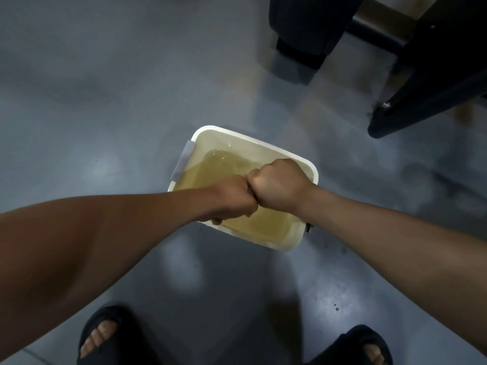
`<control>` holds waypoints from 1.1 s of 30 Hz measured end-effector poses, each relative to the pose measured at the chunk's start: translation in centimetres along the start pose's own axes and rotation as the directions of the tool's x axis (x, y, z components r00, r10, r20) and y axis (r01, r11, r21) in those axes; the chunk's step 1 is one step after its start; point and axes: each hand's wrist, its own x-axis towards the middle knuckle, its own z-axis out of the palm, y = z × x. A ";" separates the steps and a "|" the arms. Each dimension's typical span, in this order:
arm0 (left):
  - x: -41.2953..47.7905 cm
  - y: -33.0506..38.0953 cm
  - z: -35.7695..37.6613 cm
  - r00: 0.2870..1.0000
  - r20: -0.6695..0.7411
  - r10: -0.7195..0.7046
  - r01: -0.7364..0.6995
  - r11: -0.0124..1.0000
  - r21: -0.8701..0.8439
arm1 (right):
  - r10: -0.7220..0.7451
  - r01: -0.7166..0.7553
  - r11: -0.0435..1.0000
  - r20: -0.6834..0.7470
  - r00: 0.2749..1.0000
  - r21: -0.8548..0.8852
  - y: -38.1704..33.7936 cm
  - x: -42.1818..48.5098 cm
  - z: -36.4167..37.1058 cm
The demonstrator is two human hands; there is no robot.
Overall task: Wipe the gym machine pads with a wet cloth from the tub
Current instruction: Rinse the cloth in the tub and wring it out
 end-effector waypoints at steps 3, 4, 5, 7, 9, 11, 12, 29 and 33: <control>-0.4 0.0 -0.1 0.999 0.047 -0.016 0.025 0.984 -0.179 | -0.035 0.036 0.999 -0.061 0.998 0.006 0.4 0.4 -0.1; -0.5 0.1 -0.1 0.999 0.045 -0.019 0.028 0.978 -0.206 | -0.040 0.041 0.999 -0.100 0.994 0.009 0.5 0.4 -0.2; -0.6 0.2 -0.1 0.999 0.040 -0.021 0.030 0.973 -0.228 | -0.050 0.052 0.999 -0.169 0.984 0.005 0.6 0.6 -0.1; -0.8 0.2 0.1 0.999 0.045 -0.023 0.035 0.961 -0.273 | -0.058 0.073 0.997 -0.295 0.954 0.039 0.8 0.6 0.1; -1.0 0.2 0.2 0.998 0.064 -0.024 0.043 0.947 -0.318 | -0.061 0.077 0.996 -0.350 0.935 0.034 1.1 0.7 0.4; -1.1 0.2 0.3 0.995 0.094 -0.030 0.062 0.933 -0.356 | -0.066 0.075 0.997 -0.388 0.919 0.007 1.2 0.8 0.8; -1.2 0.2 0.3 0.994 0.108 -0.033 0.071 0.926 -0.372 | -0.071 0.076 0.997 -0.409 0.910 -0.003 1.2 0.9 0.9; -0.4 -0.2 -3.2 0.988 0.007 0.154 -0.139 0.869 0.475 | 0.078 -0.131 0.973 0.263 0.962 0.191 0.6 1.9 0.3; 0.9 -2.0 -2.0 0.983 -0.054 0.176 -0.136 0.891 0.434 | 0.019 -0.247 0.810 0.397 0.918 0.532 0.2 1.0 0.1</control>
